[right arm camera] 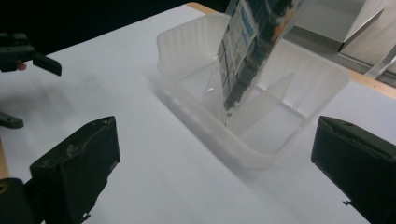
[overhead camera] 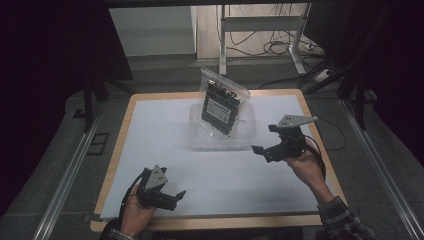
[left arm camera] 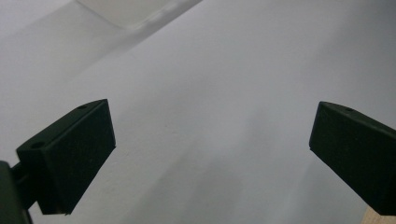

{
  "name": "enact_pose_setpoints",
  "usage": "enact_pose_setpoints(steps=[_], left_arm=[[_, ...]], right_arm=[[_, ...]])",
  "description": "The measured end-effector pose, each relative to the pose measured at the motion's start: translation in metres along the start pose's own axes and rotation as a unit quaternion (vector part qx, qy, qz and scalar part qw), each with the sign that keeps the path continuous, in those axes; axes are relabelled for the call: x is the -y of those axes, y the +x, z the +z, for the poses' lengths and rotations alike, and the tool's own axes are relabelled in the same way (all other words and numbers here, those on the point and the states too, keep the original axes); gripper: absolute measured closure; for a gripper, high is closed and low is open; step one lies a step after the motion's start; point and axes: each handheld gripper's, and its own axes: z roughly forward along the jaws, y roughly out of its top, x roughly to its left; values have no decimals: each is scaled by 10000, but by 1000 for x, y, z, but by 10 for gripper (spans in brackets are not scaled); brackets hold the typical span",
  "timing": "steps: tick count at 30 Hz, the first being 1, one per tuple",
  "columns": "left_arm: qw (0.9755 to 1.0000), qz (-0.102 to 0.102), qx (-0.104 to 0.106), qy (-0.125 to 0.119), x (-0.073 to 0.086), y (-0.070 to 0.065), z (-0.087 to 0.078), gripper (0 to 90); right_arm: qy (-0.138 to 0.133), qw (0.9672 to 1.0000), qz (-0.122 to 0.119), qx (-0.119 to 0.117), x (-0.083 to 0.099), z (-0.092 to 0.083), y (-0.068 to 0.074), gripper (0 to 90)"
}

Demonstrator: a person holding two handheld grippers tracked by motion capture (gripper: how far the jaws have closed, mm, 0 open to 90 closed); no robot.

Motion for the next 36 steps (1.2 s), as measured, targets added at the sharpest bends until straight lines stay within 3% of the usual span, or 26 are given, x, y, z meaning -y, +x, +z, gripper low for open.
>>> enact_pose_setpoints(steps=[26,36], left_arm=[[9999,71,-58,104,1,0,2,0],[9999,61,-48,140,1,0,3,0]], right_arm=[[24,9998,125,121,78,-6,15,0],[555,9981,165,206,104,3,12,0]])
